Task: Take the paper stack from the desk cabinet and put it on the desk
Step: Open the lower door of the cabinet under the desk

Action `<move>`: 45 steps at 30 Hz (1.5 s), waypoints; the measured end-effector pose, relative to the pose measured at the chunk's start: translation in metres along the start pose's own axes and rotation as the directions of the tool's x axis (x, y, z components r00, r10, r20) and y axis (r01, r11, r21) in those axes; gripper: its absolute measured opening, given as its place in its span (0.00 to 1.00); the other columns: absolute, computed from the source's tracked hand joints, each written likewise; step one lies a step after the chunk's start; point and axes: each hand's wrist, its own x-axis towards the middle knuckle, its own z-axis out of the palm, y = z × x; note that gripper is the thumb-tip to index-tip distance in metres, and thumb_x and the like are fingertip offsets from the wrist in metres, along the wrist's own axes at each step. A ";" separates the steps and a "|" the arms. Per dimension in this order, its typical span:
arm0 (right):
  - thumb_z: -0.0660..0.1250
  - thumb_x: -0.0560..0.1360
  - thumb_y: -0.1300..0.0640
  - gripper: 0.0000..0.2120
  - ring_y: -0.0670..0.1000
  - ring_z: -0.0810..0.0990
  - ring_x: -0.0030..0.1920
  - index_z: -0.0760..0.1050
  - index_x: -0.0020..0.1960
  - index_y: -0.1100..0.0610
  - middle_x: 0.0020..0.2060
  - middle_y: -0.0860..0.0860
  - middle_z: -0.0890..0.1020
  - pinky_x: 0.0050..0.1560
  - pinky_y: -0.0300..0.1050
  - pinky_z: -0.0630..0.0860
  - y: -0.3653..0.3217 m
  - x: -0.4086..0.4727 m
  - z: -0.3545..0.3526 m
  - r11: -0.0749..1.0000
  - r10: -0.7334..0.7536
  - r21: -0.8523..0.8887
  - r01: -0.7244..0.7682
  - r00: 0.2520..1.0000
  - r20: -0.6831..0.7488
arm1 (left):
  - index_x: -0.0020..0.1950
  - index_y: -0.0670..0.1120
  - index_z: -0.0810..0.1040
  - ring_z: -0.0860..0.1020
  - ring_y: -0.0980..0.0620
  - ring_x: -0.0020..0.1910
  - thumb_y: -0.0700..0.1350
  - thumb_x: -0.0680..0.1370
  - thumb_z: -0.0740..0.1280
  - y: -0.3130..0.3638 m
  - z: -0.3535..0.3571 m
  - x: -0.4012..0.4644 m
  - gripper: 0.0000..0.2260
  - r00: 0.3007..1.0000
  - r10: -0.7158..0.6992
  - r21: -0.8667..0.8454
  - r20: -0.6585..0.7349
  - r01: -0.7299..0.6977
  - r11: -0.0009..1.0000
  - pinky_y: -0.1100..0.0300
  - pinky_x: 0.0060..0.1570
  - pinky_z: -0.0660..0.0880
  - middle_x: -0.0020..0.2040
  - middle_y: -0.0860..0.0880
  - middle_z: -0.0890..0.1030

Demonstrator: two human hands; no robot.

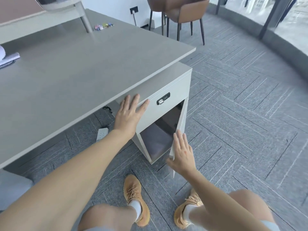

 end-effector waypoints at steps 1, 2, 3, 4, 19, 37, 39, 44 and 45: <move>0.67 0.69 0.50 0.48 0.58 0.41 0.82 0.44 0.82 0.57 0.82 0.51 0.41 0.77 0.57 0.60 0.004 -0.003 -0.004 1.000 0.005 -0.007 -0.005 1.000 0.018 | 0.82 0.55 0.44 0.51 0.34 0.79 0.36 0.71 0.74 0.001 -0.002 -0.001 0.50 1.000 -0.003 0.004 0.016 0.003 1.000 0.45 0.77 0.52 0.82 0.42 0.49; 0.66 0.69 0.51 0.49 0.58 0.42 0.82 0.44 0.82 0.56 0.82 0.50 0.41 0.77 0.57 0.61 0.009 -0.006 -0.009 1.000 0.009 -0.011 -0.009 0.999 0.035 | 0.82 0.54 0.44 0.51 0.34 0.79 0.36 0.71 0.74 0.001 -0.004 -0.002 0.50 1.000 -0.004 0.004 0.025 0.003 1.000 0.46 0.77 0.52 0.82 0.42 0.49; 0.67 0.68 0.51 0.49 0.58 0.43 0.82 0.45 0.82 0.56 0.82 0.50 0.41 0.77 0.58 0.62 0.013 -0.008 -0.014 1.000 0.013 -0.015 -0.013 0.999 0.050 | 0.82 0.54 0.45 0.51 0.34 0.79 0.35 0.71 0.74 0.002 -0.006 -0.003 0.50 0.999 -0.003 0.002 0.034 0.003 1.000 0.46 0.77 0.52 0.82 0.42 0.48; 0.67 0.68 0.52 0.49 0.58 0.45 0.82 0.45 0.81 0.56 0.82 0.49 0.41 0.76 0.59 0.63 0.017 -0.010 -0.019 1.000 0.017 -0.019 -0.015 0.998 0.063 | 0.82 0.53 0.45 0.51 0.34 0.79 0.35 0.71 0.73 0.002 -0.008 -0.004 0.49 0.999 -0.001 0.000 0.046 0.001 1.000 0.46 0.77 0.52 0.82 0.42 0.48; 0.71 0.69 0.55 0.44 0.52 0.58 0.79 0.54 0.79 0.57 0.82 0.45 0.50 0.74 0.56 0.65 0.093 -0.007 -0.088 0.951 0.069 -0.308 -0.011 0.981 0.179 | 0.80 0.49 0.55 0.56 0.32 0.76 0.34 0.66 0.76 0.006 -0.010 -0.006 0.48 0.999 -0.002 -0.013 0.046 0.003 1.000 0.44 0.74 0.62 0.79 0.41 0.55; 0.66 0.72 0.41 0.53 0.58 0.41 0.82 0.38 0.81 0.60 0.82 0.55 0.43 0.81 0.58 0.46 0.157 0.048 -0.116 0.920 0.294 -0.318 -0.228 0.939 0.177 | 0.81 0.51 0.53 0.52 0.32 0.78 0.44 0.70 0.76 0.008 0.005 -0.004 0.46 0.998 -0.050 0.027 0.028 0.050 0.998 0.43 0.78 0.50 0.81 0.40 0.51; 0.67 0.73 0.42 0.51 0.57 0.43 0.82 0.39 0.82 0.60 0.82 0.54 0.45 0.81 0.57 0.47 0.158 0.050 -0.122 0.927 0.285 -0.301 -0.225 0.943 0.174 | 0.81 0.52 0.54 0.52 0.32 0.78 0.46 0.71 0.75 0.010 0.002 -0.003 0.44 0.998 -0.063 0.017 0.031 0.063 0.998 0.43 0.78 0.51 0.81 0.40 0.52; 0.66 0.72 0.38 0.48 0.59 0.50 0.80 0.48 0.81 0.58 0.80 0.56 0.53 0.78 0.58 0.55 0.151 0.051 -0.121 0.915 0.274 -0.341 -0.218 0.953 0.127 | 0.78 0.53 0.63 0.58 0.32 0.77 0.47 0.69 0.74 0.018 0.006 -0.003 0.39 0.992 -0.123 -0.075 -0.039 0.120 0.990 0.40 0.76 0.55 0.79 0.40 0.60; 0.65 0.72 0.37 0.47 0.60 0.49 0.80 0.49 0.81 0.56 0.80 0.57 0.52 0.78 0.59 0.54 0.146 0.052 -0.119 0.907 0.297 -0.348 -0.236 0.945 0.135 | 0.78 0.53 0.63 0.56 0.32 0.77 0.48 0.70 0.73 0.021 0.007 -0.002 0.38 0.989 -0.143 -0.093 -0.044 0.138 0.986 0.40 0.76 0.54 0.80 0.40 0.59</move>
